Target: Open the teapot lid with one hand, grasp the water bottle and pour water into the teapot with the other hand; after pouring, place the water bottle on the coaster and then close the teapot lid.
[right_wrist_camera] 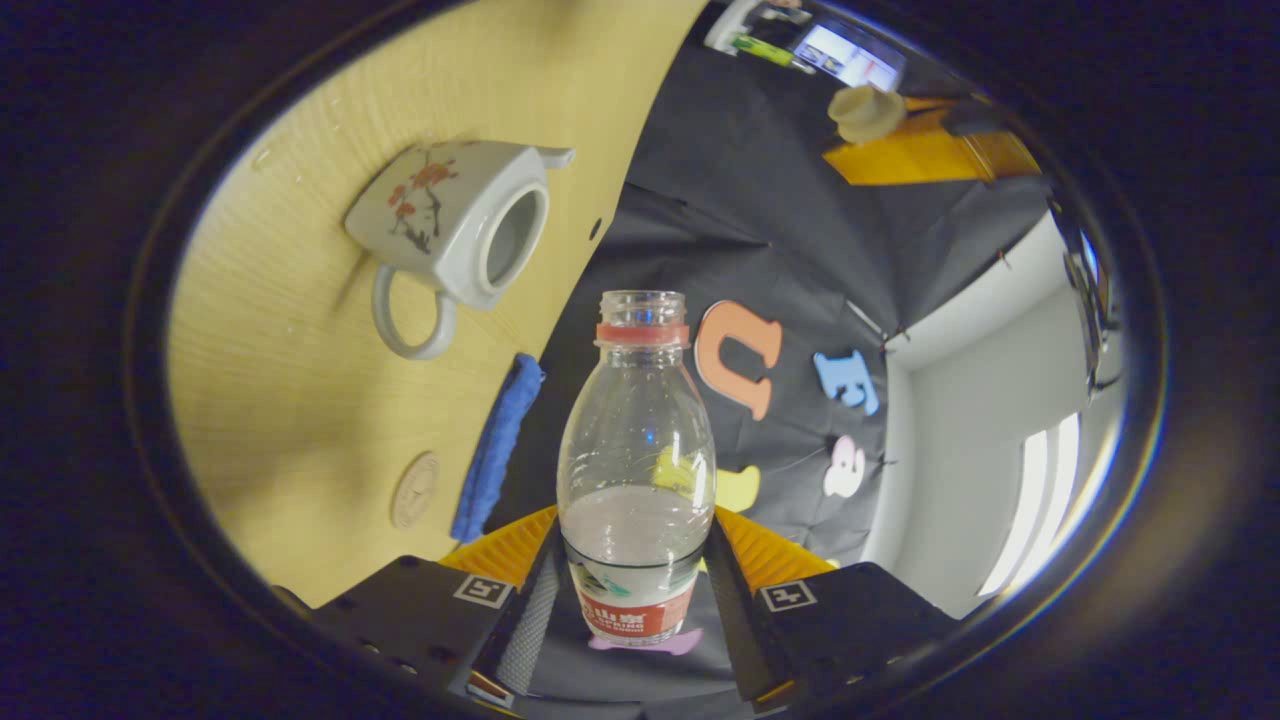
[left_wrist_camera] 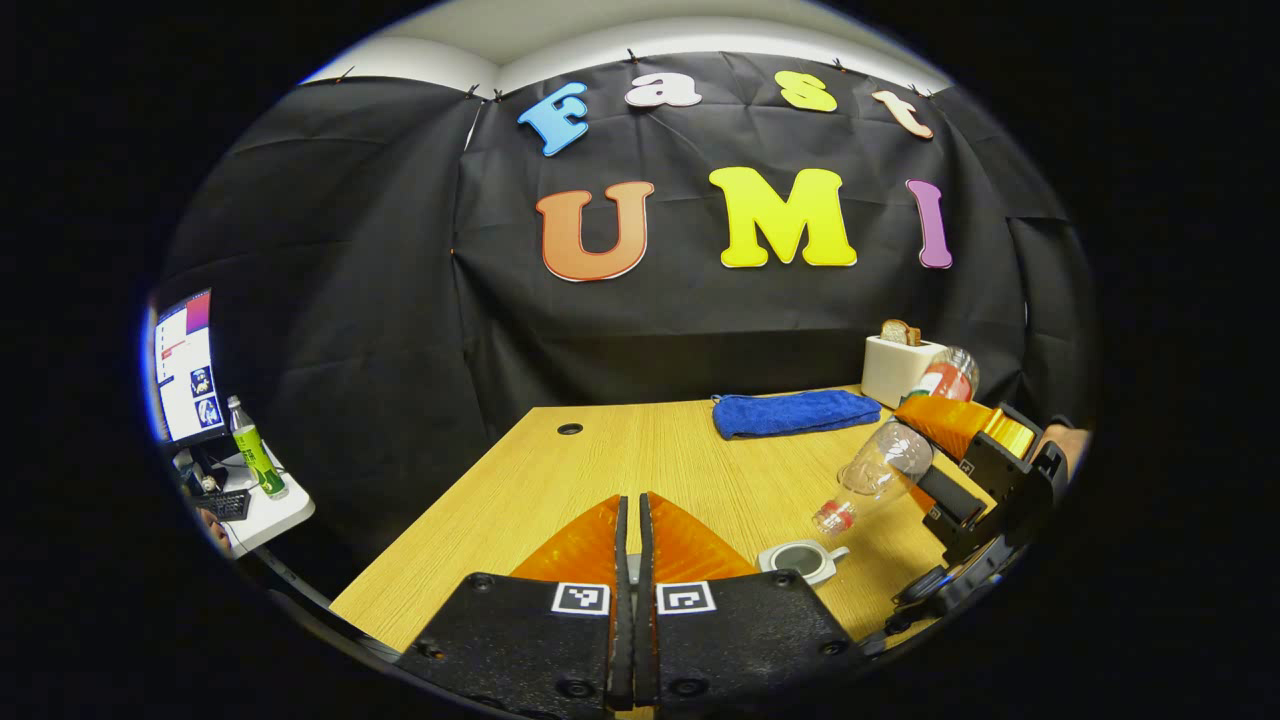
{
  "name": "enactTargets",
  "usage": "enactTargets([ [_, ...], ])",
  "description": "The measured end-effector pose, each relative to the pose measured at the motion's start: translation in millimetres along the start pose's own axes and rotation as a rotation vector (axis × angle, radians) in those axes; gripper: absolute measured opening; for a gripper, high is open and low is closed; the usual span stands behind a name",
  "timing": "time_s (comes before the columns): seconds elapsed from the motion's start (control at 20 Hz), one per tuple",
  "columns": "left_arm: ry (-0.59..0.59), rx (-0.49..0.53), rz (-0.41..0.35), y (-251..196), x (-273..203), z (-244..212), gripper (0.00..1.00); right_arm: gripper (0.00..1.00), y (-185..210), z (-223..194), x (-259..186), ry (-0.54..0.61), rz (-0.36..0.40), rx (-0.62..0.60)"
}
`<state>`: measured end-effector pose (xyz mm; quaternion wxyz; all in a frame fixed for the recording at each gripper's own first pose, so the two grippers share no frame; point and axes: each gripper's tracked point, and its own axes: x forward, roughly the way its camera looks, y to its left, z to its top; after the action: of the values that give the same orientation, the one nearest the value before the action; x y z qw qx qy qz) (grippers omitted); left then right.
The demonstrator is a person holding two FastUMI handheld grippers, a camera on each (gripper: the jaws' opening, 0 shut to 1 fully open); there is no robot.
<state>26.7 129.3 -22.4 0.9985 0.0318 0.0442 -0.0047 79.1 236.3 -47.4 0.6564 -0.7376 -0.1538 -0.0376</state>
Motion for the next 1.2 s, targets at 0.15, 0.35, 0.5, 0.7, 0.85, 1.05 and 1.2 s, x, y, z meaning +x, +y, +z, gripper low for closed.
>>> enactTargets([
  [0.15,0.006,0.0,-0.005,-2.6,3.5,-2.1,0.03,0.77,1.5,-10.4,-7.0,0.031,0.019,0.17],
  [0.35,0.013,-0.002,-0.007,-5.4,6.3,-5.0,0.03,0.77,14.2,-27.9,-17.4,0.063,0.096,0.452],
  [0.5,0.011,-0.015,-0.009,-7.2,7.1,-4.1,0.03,0.74,8.9,-32.8,-23.2,0.108,0.163,0.654],
  [0.7,-0.022,-0.042,-0.033,-14.8,2.0,6.8,0.03,0.74,-9.4,-53.4,-7.5,0.18,0.134,0.858],
  [0.85,-0.033,-0.047,-0.05,-20.7,-0.6,10.8,0.03,0.74,-5.6,-64.8,8.3,0.22,0.151,1.1],
  [1.05,-0.03,-0.035,-0.04,-20.2,1.2,9.0,0.03,0.74,-12.9,-75.1,33.7,0.233,0.146,1.377],
  [1.2,-0.03,-0.034,-0.042,-22.1,2.6,8.5,0.03,0.77,0.1,-81.6,59.1,0.262,0.169,1.492],
])
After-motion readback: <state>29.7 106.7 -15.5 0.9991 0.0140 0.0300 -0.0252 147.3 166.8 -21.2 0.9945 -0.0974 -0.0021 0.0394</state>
